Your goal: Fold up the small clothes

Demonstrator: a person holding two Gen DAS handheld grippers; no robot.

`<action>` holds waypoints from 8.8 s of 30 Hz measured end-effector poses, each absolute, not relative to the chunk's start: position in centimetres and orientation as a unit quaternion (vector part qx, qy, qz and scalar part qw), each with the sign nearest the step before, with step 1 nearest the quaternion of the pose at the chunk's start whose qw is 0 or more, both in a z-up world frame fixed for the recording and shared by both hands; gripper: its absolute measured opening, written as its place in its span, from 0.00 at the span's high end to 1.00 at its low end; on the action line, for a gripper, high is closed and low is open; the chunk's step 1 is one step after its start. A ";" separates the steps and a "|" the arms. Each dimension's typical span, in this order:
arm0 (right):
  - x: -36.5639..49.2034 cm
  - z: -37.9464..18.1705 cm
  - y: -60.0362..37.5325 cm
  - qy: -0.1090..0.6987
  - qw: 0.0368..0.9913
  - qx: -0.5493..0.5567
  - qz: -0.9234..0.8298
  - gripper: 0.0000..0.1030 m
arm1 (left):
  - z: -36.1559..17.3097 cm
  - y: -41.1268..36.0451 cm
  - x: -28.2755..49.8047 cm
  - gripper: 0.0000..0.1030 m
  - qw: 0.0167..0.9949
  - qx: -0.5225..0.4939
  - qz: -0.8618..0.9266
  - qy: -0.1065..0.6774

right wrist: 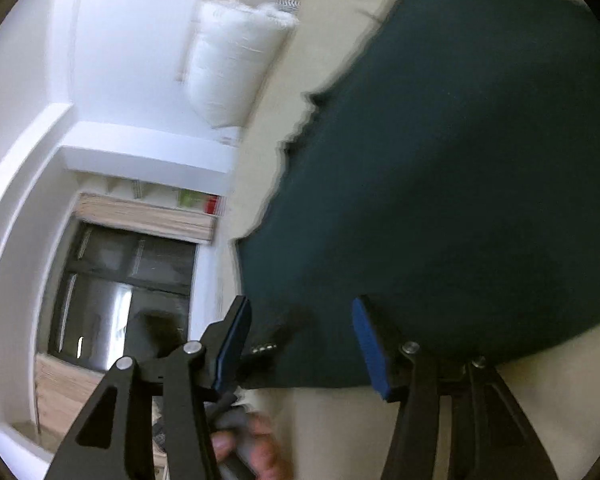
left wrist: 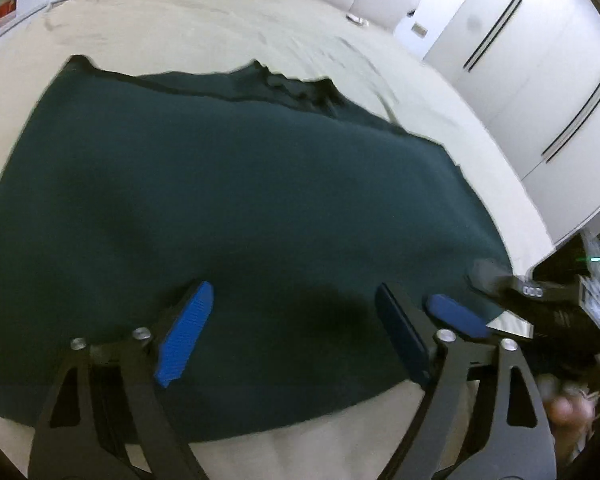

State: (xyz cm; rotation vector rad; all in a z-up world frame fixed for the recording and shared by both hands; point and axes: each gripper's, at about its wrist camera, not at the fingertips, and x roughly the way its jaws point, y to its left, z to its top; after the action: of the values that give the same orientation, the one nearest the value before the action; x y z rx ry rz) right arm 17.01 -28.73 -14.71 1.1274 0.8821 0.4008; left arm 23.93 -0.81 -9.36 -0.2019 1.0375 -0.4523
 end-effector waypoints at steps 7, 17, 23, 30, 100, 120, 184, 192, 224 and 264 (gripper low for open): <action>13.2 -17.0 -36.2 0.339 0.727 0.585 0.126 0.68 | -8.4 5.3 23.5 0.28 0.856 -0.088 -0.142 0.489; 7.7 -14.0 -41.8 0.301 0.768 0.564 0.032 0.50 | -9.5 5.9 21.9 0.28 0.867 -0.004 -0.086 0.490; 7.9 -10.8 -40.4 0.289 0.793 0.535 0.039 0.39 | -9.8 5.3 21.7 0.28 0.867 0.000 -0.088 0.490; 12.2 -8.5 -35.4 0.317 0.811 0.477 0.121 0.34 | -9.8 4.9 21.8 0.27 0.868 0.011 -0.087 0.489; 16.7 -4.8 -32.4 0.343 0.847 0.356 0.196 0.16 | -11.5 15.0 31.3 0.23 0.749 -0.337 -0.192 0.537; 28.8 -10.9 -21.8 0.454 0.757 0.392 0.258 0.21 | -13.1 16.6 31.9 0.86 0.707 -0.406 -0.203 0.543; 26.6 -8.8 -36.7 0.518 0.768 0.331 0.179 0.86 | -7.5 -9.4 29.0 0.24 0.806 -0.157 -0.313 0.476; 25.5 -8.8 -40.0 0.507 0.775 0.343 0.154 0.86 | -7.8 -13.0 28.8 0.24 0.811 -0.105 -0.331 0.470; 19.0 -6.4 -36.8 0.463 0.829 0.286 0.128 0.62 | -11.0 -19.6 29.5 0.24 0.836 0.050 -0.286 0.467; 22.9 -10.5 -38.6 0.515 0.798 0.296 0.104 0.49 | -13.7 -16.7 36.5 0.41 0.780 -0.044 -0.259 0.567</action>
State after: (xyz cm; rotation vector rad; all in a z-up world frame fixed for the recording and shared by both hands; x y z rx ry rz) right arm 22.88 -38.60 -10.48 0.6348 1.1049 0.2229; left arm 36.46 -16.69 -13.71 -0.0942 1.2259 -0.5606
